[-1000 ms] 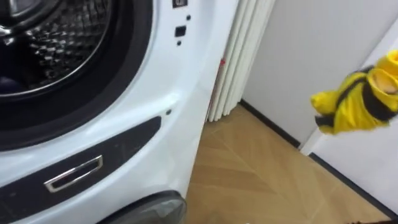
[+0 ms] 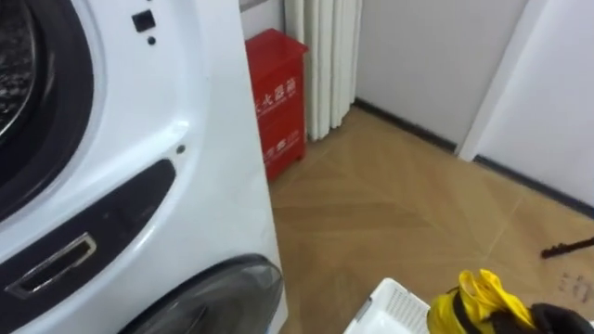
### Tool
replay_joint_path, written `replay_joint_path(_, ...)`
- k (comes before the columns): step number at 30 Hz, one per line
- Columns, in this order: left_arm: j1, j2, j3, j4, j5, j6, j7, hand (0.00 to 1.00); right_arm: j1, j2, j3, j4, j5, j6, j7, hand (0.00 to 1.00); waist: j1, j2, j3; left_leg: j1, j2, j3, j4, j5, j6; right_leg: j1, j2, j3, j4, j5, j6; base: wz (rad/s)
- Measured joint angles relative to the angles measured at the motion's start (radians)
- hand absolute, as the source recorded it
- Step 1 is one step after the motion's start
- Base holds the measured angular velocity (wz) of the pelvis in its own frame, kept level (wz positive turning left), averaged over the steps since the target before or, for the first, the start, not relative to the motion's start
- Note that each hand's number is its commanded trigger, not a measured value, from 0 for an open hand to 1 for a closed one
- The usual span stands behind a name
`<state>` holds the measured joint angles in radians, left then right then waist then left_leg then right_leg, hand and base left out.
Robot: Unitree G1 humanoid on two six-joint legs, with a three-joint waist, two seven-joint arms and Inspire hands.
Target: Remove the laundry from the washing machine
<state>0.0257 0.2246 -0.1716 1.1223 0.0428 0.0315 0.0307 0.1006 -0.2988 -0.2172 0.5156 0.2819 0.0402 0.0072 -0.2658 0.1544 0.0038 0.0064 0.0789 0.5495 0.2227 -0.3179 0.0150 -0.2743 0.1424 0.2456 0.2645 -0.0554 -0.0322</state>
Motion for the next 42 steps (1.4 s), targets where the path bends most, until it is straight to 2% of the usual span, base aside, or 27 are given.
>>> replay_joint_path(1,-0.009,-0.014,0.000,0.002,-0.014,-0.003,-0.001,0.00,-0.019,0.003,0.000,0.039,-0.004,-0.010,-0.011,1.00,0.005,0.015,0.0025,-0.010,-0.005,-0.006,0.000,0.003,0.004,-0.012,-0.005,-0.004,0.008,-0.003,0.004,0.25)
replay_joint_path(3,-0.010,-0.022,-0.008,0.002,-0.035,-0.009,-0.002,0.00,-0.040,0.024,0.003,0.083,-0.003,-0.022,-0.035,1.00,0.019,0.030,-0.0002,-0.023,-0.009,-0.006,0.001,0.006,0.008,-0.029,-0.007,-0.004,0.018,-0.004,0.004,0.04)
replay_joint_path(4,-0.012,-0.022,-0.011,0.002,-0.053,-0.014,-0.003,0.00,-0.043,0.032,0.021,0.097,-0.002,-0.027,-0.053,1.00,0.024,0.033,-0.0021,-0.032,-0.016,-0.008,0.001,0.009,0.008,-0.043,-0.010,-0.007,0.031,-0.008,0.003,0.00)
replay_joint_path(7,-0.025,-0.024,-0.034,0.002,-0.090,-0.027,-0.002,0.00,-0.056,0.033,0.072,0.100,0.010,-0.039,-0.074,1.00,0.027,0.038,-0.0011,-0.065,-0.033,-0.016,0.002,0.021,0.018,-0.098,-0.026,-0.011,0.090,-0.028,0.007,0.11)
replay_joint_path(13,-0.034,-0.059,-0.088,0.008,-0.154,-0.035,-0.003,0.00,-0.112,0.034,0.079,0.142,0.027,-0.057,-0.112,1.00,0.025,0.067,0.0038,-0.103,-0.072,-0.032,-0.002,0.040,0.037,-0.168,-0.059,-0.011,0.163,-0.061,0.019,0.12)
replay_joint_path(16,-0.032,-0.059,-0.105,0.008,-0.184,-0.037,0.001,0.00,-0.136,0.035,0.078,0.174,0.028,-0.078,-0.142,1.00,0.024,0.076,0.0029,-0.126,-0.080,-0.039,-0.003,0.048,0.043,-0.194,-0.070,-0.023,0.174,-0.062,0.021,0.12)
replay_joint_path(23,-0.037,-0.067,-0.129,0.008,-0.209,-0.038,0.004,0.00,-0.142,0.041,0.089,0.188,0.033,-0.100,-0.171,1.00,0.024,0.078,0.0031,-0.153,-0.093,-0.064,-0.019,0.065,0.048,-0.222,-0.088,-0.045,0.182,-0.063,0.021,0.13)
replay_joint_path(28,-0.053,-0.097,-0.152,0.008,-0.239,-0.040,0.017,0.00,-0.164,0.040,0.117,0.233,0.107,-0.118,-0.178,1.00,0.027,0.077,0.0040,-0.159,-0.092,-0.077,-0.019,0.065,0.048,-0.222,-0.092,-0.057,0.174,-0.064,0.019,0.07)
replay_joint_path(30,-0.058,-0.101,-0.157,0.007,-0.248,-0.040,0.020,0.00,-0.174,0.041,0.117,0.243,0.135,-0.118,-0.178,1.00,0.027,0.077,0.0043,-0.165,-0.092,-0.080,-0.018,0.065,0.048,-0.226,-0.093,-0.060,0.173,-0.064,0.019,0.02)
replay_joint_path(31,-0.061,-0.101,-0.157,0.006,-0.248,-0.044,0.026,0.00,-0.182,0.040,0.115,0.243,0.152,-0.118,-0.179,0.76,0.027,0.075,0.0057,-0.170,-0.093,-0.080,-0.018,0.066,0.049,-0.234,-0.094,-0.059,0.177,-0.064,0.020,0.00)
replay_joint_path(32,-0.062,-0.101,-0.157,0.006,-0.248,-0.047,0.029,0.00,-0.185,0.040,0.115,0.243,0.158,-0.118,-0.180,0.00,0.026,0.073,0.0075,-0.171,-0.094,-0.079,-0.018,0.066,0.049,-0.236,-0.095,-0.059,0.182,-0.066,0.020,0.03)
replay_joint_path(39,-0.064,-0.100,-0.164,0.008,-0.249,-0.047,0.035,0.00,-0.212,0.027,0.106,0.225,0.185,-0.118,-0.255,0.00,0.024,0.066,0.0132,-0.172,-0.095,-0.086,-0.017,0.066,0.049,-0.237,-0.099,-0.061,0.187,-0.074,0.020,0.01)
replay_joint_path(42,-0.064,-0.100,-0.164,0.006,-0.250,-0.048,0.040,0.00,-0.222,0.020,0.106,0.211,0.186,-0.147,-0.282,0.00,0.024,0.063,0.0150,-0.173,-0.095,-0.088,-0.017,0.066,0.049,-0.237,-0.100,-0.063,0.187,-0.075,0.020,0.01)
